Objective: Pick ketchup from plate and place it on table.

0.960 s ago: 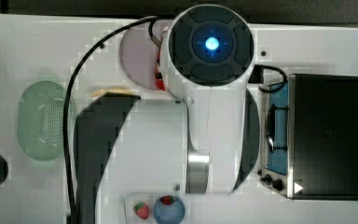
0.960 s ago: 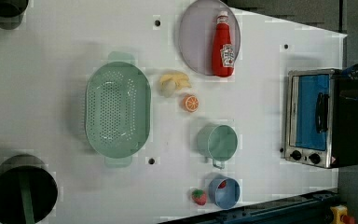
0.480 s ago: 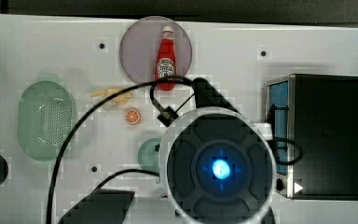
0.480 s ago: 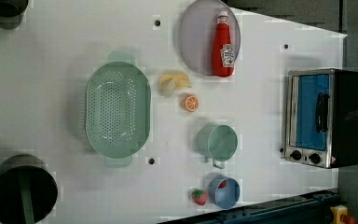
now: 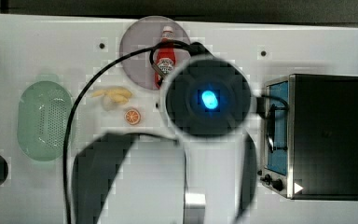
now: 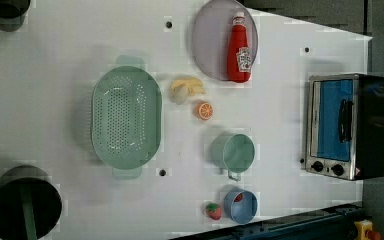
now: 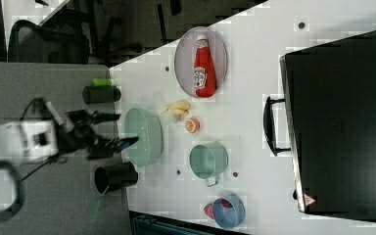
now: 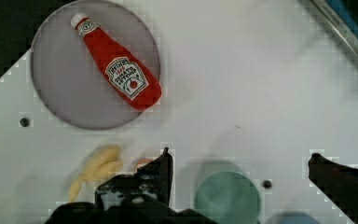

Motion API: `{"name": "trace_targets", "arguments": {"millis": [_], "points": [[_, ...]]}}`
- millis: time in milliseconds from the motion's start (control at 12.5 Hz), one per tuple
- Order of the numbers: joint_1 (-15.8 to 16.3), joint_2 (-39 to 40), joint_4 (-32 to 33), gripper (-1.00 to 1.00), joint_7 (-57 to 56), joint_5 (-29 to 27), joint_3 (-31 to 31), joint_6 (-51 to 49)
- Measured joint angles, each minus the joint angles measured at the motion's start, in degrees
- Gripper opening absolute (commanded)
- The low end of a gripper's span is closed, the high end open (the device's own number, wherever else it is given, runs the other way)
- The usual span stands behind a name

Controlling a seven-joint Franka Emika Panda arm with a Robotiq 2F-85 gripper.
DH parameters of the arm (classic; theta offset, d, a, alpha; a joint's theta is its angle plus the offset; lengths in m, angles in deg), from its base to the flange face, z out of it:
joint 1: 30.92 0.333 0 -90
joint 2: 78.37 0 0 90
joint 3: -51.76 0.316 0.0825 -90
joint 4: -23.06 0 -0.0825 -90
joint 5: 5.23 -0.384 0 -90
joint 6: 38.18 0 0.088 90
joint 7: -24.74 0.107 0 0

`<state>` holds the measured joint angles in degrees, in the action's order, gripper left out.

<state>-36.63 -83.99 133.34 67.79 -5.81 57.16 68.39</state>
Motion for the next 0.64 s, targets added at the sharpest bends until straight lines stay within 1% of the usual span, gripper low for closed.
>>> {"name": "trace_targets", "arguments": {"millis": [320, 480, 640], "points": [[0.36, 12.70, 2.18, 1.00, -0.01, -0.41, 1.78, 8.73], [0.88, 17.94, 2.18, 1.00, -0.43, 0.28, 2.28, 12.98], [1.18, 22.41, 2.41, 1.00, -2.75, -0.25, 2.62, 18.21]]}}
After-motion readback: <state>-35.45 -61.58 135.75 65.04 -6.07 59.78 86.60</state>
